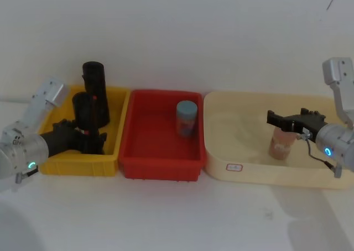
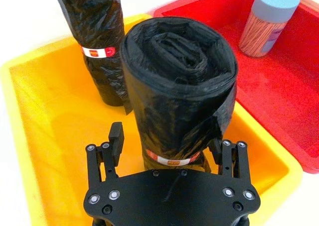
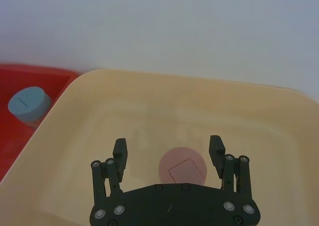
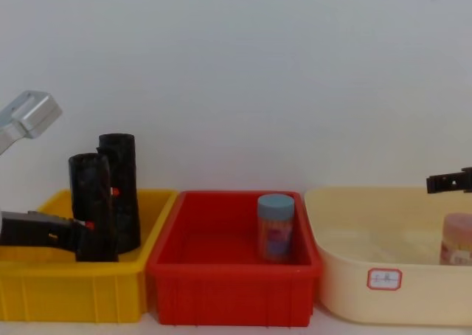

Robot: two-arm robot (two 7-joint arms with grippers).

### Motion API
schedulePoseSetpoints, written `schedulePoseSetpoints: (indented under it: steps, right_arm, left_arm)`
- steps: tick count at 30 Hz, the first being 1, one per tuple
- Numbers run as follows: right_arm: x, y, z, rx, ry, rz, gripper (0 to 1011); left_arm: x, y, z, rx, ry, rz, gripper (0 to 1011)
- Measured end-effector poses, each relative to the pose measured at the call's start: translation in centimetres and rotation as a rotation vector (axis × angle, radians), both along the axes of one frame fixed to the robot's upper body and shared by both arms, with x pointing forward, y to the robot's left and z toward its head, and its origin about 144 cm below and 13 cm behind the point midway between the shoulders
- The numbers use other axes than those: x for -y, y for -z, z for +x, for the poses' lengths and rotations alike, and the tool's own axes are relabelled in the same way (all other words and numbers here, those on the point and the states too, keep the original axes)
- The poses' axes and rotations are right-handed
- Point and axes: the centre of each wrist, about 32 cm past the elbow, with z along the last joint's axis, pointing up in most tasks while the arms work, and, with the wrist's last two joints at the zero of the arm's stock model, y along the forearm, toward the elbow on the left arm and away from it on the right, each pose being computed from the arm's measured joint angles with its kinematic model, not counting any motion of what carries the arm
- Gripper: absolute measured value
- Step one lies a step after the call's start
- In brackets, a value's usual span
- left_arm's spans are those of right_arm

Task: Pick up the garbage bag with the one hand and transfer it to the other hand.

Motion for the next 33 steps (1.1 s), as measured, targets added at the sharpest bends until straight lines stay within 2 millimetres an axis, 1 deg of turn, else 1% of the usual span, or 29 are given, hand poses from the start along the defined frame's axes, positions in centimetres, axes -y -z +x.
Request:
schedulePoseSetpoints:
  steps: [6,8,10,11,12,14,15,17,19,21,22,25,33]
  right_arm:
    - [0.0,0.0,0.0,0.0,0.0,0.0,1001]
    - [0.0,0.0,0.0,0.0,0.0,0.0,1001]
    - [0.0,0.0,0.0,0.0,0.0,0.0,1001]
    - [0.0,0.0,0.0,0.0,0.0,0.0,1001]
    - [0.0,0.0,0.0,0.0,0.0,0.0,1001]
    - [0.0,0.0,0.0,0.0,0.0,0.0,1001]
    - [0.0,0.0,0.0,0.0,0.0,0.0,1001]
    - [0.0,0.0,0.0,0.0,0.0,0.0,1001]
    - [0.0,0.0,0.0,0.0,0.0,0.0,1001]
    - [0.0,0.0,0.0,0.0,0.0,0.0,1001]
    - [0.0,0.0,0.0,0.0,0.0,0.0,1001]
    - [0.0,0.0,0.0,0.0,0.0,0.0,1001]
    - [0.0,0.0,0.0,0.0,0.0,0.0,1001]
  left_arm:
    - [-0.15,0.02,-0.22,0.0,-0.008,0.01,999]
    - [-0.19,0.03,-0.27,0.0,-0.01,0.013,968]
    - [-0.2,0.03,-0.3,0.0,-0.011,0.015,930]
    - [-0.21,0.03,-0.32,0.0,-0.011,0.015,886]
    - [-0.23,0.03,-0.34,0.0,-0.012,0.017,886]
    - [-0.26,0.04,-0.37,0.0,-0.013,0.018,840]
    - [-0.27,0.03,-0.39,0.001,-0.014,0.019,790]
    - [-0.29,0.02,-0.41,0.001,-0.015,0.02,751]
    - [-0.3,0.03,-0.43,0.001,-0.015,0.021,673]
    - [-0.3,0.03,-0.44,0.001,-0.015,0.022,634]
    - [-0.31,0.03,-0.45,0.001,-0.016,0.022,577]
    - [-0.32,0.02,-0.47,0.001,-0.017,0.023,523]
    - [-0.35,0.03,-0.5,0.001,-0.018,0.024,464]
